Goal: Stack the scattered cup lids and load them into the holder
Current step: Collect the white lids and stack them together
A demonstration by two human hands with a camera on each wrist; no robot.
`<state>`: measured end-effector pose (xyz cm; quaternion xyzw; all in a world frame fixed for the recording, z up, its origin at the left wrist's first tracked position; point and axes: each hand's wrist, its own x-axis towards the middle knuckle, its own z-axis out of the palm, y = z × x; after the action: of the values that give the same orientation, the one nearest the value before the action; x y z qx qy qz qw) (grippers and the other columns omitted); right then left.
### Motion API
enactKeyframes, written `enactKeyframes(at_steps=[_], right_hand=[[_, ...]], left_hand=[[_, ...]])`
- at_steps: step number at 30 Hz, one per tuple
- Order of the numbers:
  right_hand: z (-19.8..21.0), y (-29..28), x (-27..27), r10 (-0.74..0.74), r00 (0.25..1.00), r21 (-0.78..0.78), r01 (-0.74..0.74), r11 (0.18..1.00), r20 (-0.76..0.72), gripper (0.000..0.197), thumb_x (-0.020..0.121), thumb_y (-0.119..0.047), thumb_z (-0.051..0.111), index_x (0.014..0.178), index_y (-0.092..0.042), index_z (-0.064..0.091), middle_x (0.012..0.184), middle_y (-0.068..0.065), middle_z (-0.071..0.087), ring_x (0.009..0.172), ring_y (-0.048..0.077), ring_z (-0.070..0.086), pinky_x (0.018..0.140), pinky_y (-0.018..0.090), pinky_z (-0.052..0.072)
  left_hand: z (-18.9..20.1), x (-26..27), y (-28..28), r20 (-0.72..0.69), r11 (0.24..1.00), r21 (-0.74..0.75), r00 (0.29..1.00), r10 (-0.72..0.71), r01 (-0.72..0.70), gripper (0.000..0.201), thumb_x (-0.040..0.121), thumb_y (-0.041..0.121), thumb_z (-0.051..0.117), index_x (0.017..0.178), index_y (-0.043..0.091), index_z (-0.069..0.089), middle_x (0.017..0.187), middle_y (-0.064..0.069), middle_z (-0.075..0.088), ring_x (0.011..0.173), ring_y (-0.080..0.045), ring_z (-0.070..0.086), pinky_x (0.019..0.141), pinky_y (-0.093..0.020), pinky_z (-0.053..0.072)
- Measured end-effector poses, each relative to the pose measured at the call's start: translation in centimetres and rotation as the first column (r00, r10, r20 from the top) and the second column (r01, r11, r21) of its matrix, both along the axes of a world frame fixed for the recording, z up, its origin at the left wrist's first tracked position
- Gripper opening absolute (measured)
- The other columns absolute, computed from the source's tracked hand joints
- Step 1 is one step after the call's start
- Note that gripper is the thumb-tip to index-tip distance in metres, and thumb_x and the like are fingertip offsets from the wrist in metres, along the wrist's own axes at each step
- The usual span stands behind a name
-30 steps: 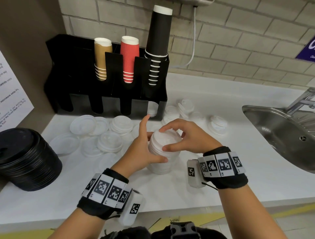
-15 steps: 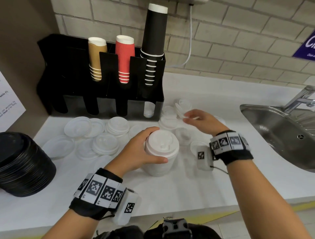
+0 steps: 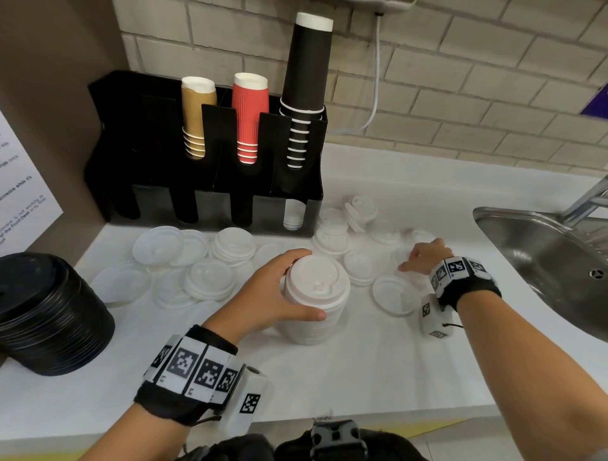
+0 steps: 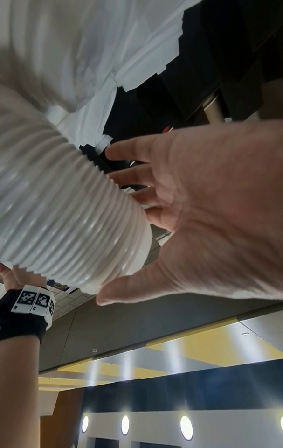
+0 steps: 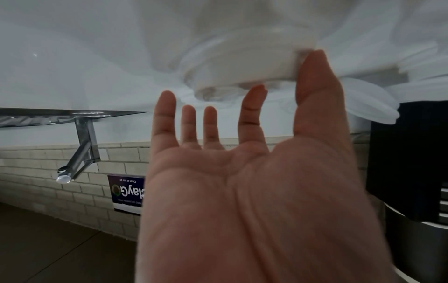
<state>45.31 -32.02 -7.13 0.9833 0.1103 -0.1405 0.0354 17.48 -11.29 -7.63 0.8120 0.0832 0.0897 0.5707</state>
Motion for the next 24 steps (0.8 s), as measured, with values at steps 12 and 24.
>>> enactKeyframes(at_steps=[12,24], right_hand=[[5.2,0.6,-4.1,0.074,0.995,0.674,-0.012,0.739,-0.064,0.046,0.084,-0.034,0.070,0.125,-0.023,0.050,0.124,0.007,0.051,0.103,0.023,0.053,0.082,0.030,0.040],[5.4,2.6,-17.8,0.349,0.936,0.932,-0.166,0.321,0.047,0.042,0.072,-0.033,0.080,0.111,-0.031,0.064,0.114,-0.016,0.062,0.097,0.001,0.060,0.068,0.013,0.047]], left_hand=[[-0.5,-0.1,0.1,-0.007,1.000,-0.003,1.000,0.000,0.000,0.079,0.059,0.032,0.093,0.124,0.046,0.050,0.119,0.033,0.055,0.114,0.016,0.046,0.085,0.000,0.037],[-0.6,-0.1,-0.4,-0.010,0.999,-0.026,1.000,0.029,-0.029,0.107,0.057,0.030,0.094,0.143,0.038,0.031,0.126,0.030,0.045,0.117,0.009,0.046,0.091,-0.010,0.041]])
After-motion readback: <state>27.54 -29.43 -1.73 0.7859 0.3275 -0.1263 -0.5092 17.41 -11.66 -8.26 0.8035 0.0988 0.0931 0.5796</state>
